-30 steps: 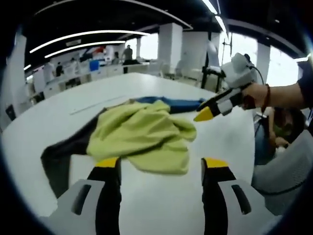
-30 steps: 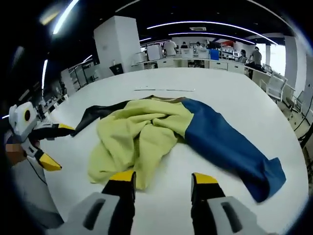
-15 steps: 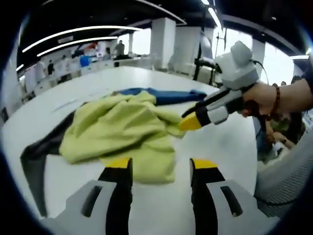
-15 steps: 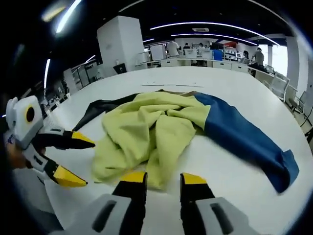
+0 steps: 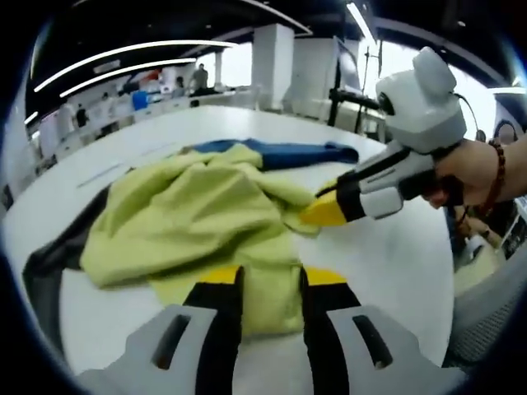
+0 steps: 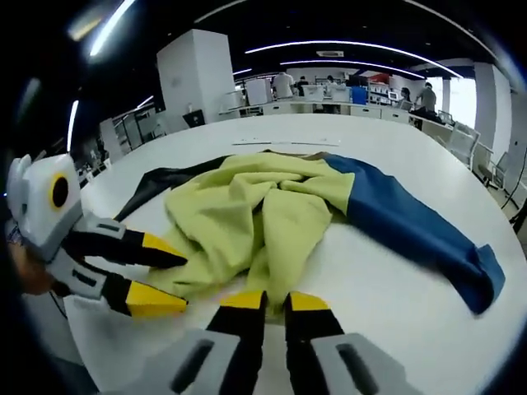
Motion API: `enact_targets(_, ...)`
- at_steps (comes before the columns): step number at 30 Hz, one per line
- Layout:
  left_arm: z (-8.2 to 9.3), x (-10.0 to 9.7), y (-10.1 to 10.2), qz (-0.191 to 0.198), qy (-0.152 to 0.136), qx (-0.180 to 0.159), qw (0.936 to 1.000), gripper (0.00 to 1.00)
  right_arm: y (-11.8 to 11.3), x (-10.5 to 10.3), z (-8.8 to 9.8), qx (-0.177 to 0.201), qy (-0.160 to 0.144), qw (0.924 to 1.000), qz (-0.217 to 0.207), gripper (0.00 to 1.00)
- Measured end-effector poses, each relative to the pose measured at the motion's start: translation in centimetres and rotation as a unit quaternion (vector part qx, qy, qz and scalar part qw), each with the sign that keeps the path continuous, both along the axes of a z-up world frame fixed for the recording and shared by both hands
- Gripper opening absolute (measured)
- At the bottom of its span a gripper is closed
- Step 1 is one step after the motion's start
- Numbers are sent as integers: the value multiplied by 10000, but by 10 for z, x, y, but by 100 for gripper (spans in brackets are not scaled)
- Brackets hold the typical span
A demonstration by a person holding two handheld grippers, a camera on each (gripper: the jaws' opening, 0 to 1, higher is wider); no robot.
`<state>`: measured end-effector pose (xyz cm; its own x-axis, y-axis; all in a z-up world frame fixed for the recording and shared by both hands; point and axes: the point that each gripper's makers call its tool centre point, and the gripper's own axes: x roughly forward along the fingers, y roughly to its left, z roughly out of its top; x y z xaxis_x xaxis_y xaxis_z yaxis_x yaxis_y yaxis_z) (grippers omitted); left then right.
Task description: Fold the garment on the visible template until the final outline fits inside the template.
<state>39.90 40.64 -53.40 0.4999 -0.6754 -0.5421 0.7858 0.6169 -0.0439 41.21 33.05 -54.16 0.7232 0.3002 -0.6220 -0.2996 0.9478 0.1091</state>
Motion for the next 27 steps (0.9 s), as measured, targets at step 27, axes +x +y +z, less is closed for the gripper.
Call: enact_targets(27, 42, -6, 45, 150, 138, -270, 9994, 0, -14, -37, 30, -644, 18, 9960, 616, 0)
